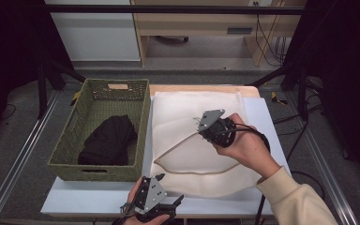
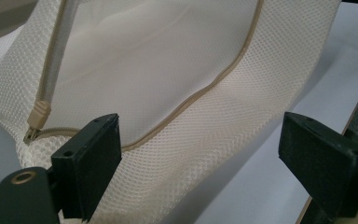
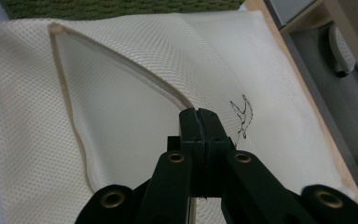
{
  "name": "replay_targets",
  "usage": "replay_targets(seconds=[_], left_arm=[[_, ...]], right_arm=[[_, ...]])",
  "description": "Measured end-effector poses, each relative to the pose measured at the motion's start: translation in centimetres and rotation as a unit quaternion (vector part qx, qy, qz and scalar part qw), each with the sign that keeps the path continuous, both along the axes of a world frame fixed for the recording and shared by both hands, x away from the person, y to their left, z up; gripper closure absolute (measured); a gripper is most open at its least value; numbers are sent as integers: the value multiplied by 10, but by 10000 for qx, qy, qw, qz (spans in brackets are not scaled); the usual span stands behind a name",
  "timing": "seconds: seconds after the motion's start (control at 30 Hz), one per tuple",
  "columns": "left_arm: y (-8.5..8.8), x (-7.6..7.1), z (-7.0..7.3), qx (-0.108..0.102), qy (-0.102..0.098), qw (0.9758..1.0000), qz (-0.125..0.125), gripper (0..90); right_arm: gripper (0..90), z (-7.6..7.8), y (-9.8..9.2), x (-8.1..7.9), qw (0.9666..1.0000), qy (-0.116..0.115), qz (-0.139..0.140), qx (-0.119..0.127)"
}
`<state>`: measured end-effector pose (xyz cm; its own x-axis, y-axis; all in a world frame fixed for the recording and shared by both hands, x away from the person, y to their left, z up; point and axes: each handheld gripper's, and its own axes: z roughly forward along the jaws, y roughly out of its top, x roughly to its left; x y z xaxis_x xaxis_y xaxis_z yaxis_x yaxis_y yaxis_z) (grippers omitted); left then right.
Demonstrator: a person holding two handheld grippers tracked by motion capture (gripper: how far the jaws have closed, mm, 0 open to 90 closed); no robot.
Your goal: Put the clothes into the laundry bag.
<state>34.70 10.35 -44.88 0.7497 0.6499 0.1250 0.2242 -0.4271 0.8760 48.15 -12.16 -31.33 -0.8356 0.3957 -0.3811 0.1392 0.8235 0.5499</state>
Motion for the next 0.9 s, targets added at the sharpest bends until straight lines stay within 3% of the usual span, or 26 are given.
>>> replay_targets(seconds=[0.7,0.9], left_arm=[[2,-2,7,-44,-221,9997,-22,135],[4,-3,11,-129,-288,9995,-19,135]], right_arm=[[900,57,16,10,9981,-573,-178,131],[900,61,20,10,9979,-606,-157,157]])
